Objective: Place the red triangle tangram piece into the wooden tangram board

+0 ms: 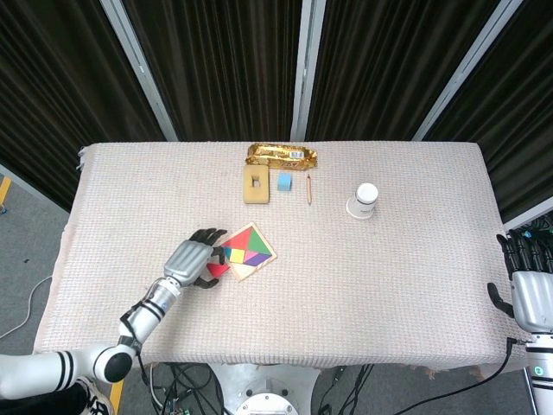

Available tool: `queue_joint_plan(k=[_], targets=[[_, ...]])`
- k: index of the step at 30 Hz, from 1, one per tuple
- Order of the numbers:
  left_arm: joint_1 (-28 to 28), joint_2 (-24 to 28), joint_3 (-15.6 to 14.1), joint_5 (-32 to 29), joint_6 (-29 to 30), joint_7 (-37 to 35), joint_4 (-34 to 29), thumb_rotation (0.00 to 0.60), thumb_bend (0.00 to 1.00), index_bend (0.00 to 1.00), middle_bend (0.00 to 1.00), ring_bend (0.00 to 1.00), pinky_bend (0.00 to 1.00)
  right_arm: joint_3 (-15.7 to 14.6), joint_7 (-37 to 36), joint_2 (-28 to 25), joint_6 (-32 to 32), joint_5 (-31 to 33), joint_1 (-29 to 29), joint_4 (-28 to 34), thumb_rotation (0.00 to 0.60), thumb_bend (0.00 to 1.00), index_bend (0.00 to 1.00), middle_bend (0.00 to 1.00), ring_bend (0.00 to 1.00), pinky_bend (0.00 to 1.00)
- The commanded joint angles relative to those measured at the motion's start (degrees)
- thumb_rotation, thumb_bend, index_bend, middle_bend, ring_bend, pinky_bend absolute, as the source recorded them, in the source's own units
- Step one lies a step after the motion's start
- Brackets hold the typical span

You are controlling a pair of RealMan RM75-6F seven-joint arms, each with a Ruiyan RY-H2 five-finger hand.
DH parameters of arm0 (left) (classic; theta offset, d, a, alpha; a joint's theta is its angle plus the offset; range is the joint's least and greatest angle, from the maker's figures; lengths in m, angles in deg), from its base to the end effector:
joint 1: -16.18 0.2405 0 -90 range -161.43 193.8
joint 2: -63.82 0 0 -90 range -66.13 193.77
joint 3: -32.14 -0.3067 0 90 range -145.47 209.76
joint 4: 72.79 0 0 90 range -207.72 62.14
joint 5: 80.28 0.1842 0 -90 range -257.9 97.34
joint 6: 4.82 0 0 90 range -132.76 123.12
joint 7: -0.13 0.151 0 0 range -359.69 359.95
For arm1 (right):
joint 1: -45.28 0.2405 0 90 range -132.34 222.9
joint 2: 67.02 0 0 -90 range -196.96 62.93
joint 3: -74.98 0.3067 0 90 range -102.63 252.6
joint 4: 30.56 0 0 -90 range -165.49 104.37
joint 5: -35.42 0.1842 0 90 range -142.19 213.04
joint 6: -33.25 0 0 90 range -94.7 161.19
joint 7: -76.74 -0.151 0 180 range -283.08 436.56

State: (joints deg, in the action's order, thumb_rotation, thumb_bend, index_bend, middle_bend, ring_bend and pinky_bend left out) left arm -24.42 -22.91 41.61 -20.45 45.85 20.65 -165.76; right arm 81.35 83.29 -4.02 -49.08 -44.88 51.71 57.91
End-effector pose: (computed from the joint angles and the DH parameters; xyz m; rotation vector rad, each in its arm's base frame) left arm -0.1822 0.3486 -0.0012 -1.9410 -1.1370 -0.8912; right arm -0.3637 -0.2112 0.2279 1.3542 -0.7699 0.7451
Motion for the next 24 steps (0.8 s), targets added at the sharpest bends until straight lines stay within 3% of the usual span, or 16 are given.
queue_joint_plan(k=[1,24], targets=[[-1.27,-1.13,0.18,-0.89,-1.08,0.41,0.74,0.6,0.25,0.51,0.06,0.0,0.08,-0.02,-0.01,-0.09,0.04,0.03,-0.02,-0.09,0.6,0.26,0.0,0.0,0.0,0.0],[-6.23,-5.81,-0.03,-6.14,-2.22,2.32,4.92,0.6,0.25,0.51,0.06,0.0,0.08,-0.12,-1.97,0.15,1.09,0.78,-0.09,-1.82,0.6,0.26,0.0,0.0,0.0,0.0]])
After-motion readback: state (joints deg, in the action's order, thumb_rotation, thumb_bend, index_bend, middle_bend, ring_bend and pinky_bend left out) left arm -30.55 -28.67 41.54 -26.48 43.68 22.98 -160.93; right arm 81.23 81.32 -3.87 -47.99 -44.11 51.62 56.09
